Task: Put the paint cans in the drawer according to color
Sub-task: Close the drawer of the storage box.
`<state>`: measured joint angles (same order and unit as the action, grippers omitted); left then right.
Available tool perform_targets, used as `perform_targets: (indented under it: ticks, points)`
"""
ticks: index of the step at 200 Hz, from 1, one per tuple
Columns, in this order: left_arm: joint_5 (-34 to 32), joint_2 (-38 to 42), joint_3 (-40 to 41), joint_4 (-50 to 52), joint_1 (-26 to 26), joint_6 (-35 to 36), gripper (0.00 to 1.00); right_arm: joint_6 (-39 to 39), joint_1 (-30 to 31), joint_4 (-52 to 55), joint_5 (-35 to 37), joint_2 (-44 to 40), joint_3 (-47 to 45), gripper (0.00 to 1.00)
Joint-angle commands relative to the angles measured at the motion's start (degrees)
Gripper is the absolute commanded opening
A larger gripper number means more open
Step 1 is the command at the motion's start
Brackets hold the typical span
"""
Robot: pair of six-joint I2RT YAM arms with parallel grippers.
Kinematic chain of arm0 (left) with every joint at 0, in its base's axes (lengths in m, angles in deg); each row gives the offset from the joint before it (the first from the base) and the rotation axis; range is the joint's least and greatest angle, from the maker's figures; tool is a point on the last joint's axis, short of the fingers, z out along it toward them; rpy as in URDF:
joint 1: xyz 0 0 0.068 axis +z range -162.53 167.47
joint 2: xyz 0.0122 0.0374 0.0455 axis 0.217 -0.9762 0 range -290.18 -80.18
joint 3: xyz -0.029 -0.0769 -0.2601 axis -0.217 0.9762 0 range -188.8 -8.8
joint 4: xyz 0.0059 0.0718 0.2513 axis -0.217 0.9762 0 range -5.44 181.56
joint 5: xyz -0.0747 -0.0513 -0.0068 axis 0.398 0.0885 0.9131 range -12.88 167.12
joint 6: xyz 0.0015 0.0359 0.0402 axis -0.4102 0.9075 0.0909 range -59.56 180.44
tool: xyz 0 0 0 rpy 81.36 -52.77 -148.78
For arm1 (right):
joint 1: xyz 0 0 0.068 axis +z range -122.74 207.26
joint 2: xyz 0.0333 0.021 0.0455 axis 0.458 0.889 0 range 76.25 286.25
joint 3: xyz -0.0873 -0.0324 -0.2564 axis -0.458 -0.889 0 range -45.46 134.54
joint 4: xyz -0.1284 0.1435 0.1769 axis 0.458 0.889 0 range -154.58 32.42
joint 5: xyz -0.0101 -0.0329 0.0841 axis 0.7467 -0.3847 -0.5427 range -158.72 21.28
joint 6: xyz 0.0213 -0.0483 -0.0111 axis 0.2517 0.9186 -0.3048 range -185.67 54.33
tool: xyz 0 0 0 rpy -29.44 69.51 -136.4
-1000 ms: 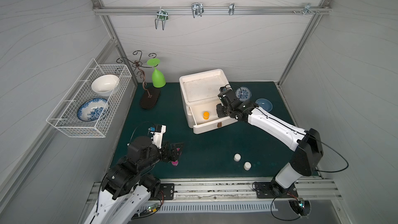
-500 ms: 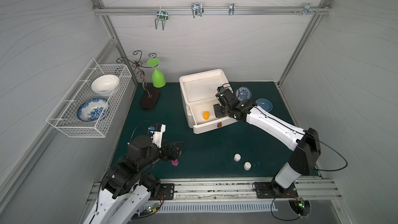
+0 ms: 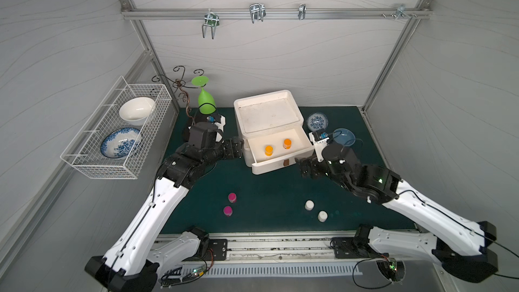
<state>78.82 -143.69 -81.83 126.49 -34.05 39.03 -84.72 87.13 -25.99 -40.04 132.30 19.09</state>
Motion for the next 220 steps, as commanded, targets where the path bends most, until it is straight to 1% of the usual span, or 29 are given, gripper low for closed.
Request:
perform_targets:
  ticks: [1,35,72,103,130,146,152,157,163,169,185,194,201,220]
  points:
    - [0.8,-5.9,-5.6,-4.2,1.9,-0.4,0.78,-2.6,1.4,-2.0,0.8,-4.9,-5.8,0.99]
    - [-3.3,-16.4,-14.4,-3.5,2.4,1.1,0.75,-4.0,2.7,-2.8,-0.9,-9.4,-11.1,0.99]
    - [-9.5,-23.9,-19.6,-6.3,2.5,2.6,0.73,-5.2,4.8,-1.8,-1.1,-10.4,-13.2,0.99]
    - [-13.3,-31.0,-25.7,-4.5,2.5,5.3,0.57,-5.9,6.4,-2.4,-0.9,-10.8,-14.7,0.99]
    - [-13.7,-35.6,-28.6,-5.4,2.5,5.9,0.53,-6.0,6.6,-3.2,-0.2,-10.5,-16.1,0.99]
    - [-14.0,-39.0,-31.9,-3.0,2.5,6.1,0.52,-6.0,6.6,-3.8,0.2,-9.9,-16.6,0.99]
    - [-14.3,-40.3,-32.3,-1.8,2.5,6.2,0.48,-6.1,6.6,-3.9,0.3,-9.7,-16.7,0.99]
    - [-14.5,-41.2,-34.4,-0.9,2.5,6.1,0.45,-6.2,6.7,-4.1,0.4,-9.4,-16.8,0.99]
    - [-14.7,-42.0,-34.9,-0.4,2.5,6.2,0.39,-6.1,6.6,-4.5,0.5,-9.1,-16.8,0.99]
    - [-14.8,-42.4,-34.9,-0.4,2.5,6.3,0.33,-5.9,6.7,-5.0,0.5,-9.0,-16.9,0.99]
    - [-14.1,-42.5,-34.0,-1.4,2.6,6.3,0.24,-5.2,6.7,-6.4,1.2,-8.3,-17.0,0.99]
    - [-13.6,-42.7,-34.4,-1.0,2.7,6.0,0.23,-4.8,6.7,-7.6,1.6,-7.5,-17.0,0.99]
    - [-12.8,-42.7,-34.5,-0.7,2.8,5.7,0.19,-4.3,6.7,-8.9,1.7,-6.9,-17.2,0.99]
    - [-11.4,-42.1,-34.0,-0.6,3.0,4.9,0.18,-2.9,6.7,-13.6,2.1,-4.1,-17.6,0.99]
